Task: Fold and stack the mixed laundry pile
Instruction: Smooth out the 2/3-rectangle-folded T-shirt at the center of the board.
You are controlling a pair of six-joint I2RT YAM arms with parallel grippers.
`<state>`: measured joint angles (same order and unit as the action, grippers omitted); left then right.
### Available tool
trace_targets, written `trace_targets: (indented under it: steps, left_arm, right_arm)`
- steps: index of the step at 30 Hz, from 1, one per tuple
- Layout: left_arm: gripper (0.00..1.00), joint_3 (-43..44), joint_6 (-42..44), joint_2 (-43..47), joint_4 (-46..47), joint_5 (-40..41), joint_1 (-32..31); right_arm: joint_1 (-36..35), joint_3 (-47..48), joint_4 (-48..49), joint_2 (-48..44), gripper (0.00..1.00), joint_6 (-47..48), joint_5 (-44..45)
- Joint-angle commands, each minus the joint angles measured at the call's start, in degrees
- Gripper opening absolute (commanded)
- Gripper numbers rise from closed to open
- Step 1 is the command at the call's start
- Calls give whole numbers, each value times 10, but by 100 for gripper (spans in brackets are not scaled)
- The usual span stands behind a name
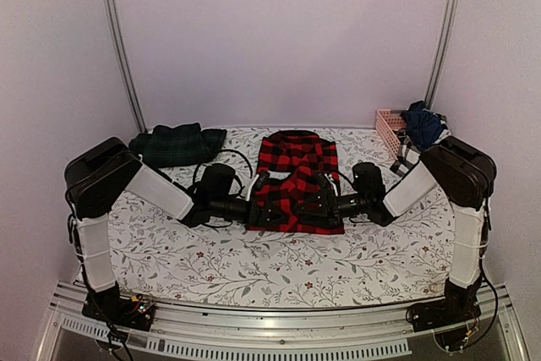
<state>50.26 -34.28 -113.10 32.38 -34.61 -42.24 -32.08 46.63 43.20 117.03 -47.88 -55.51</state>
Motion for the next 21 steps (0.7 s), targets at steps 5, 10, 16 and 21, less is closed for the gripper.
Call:
trace_targets:
  steps: [5,10,16,21]
  left_arm:
    - [100,-53,137,81,-74,161,1]
    - [100,-76,344,227,-143,366,-37]
    - [100,-143,557,276,-56,494,-119]
    - [90,-135,620,236,-56,517,-164]
  right_arm:
    - [17,-59,65,10,88,-47,-30]
    - [30,-17,-107,-124,86,55,-22]
    - [51,126,-320,-141,70,228,50]
    - [48,256,-448,-80,49,343,98]
